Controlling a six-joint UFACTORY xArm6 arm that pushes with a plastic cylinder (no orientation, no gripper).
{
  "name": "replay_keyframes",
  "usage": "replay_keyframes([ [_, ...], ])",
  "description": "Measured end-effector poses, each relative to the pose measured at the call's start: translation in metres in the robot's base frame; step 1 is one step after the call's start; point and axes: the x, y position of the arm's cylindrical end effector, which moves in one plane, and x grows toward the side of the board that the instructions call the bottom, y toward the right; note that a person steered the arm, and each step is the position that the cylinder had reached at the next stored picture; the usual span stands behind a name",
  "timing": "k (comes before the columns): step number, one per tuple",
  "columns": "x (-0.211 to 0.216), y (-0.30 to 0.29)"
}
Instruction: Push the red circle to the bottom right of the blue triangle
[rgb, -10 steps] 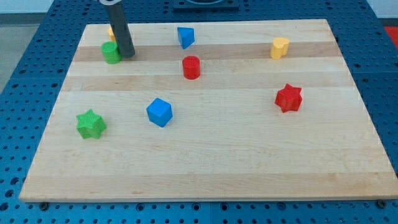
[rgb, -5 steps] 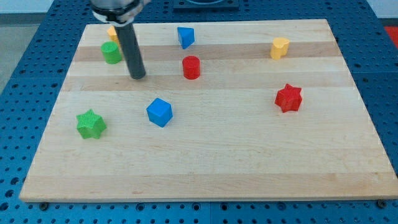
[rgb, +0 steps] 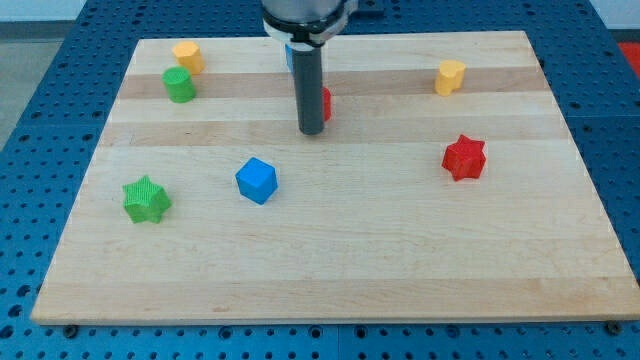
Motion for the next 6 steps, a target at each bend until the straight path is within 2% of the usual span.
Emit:
replay_keyframes([
  [1,0.002,0.028],
  [2,-0.017,0.04],
  [5,-0.127,0.024],
  [6,-0.137,0.021],
])
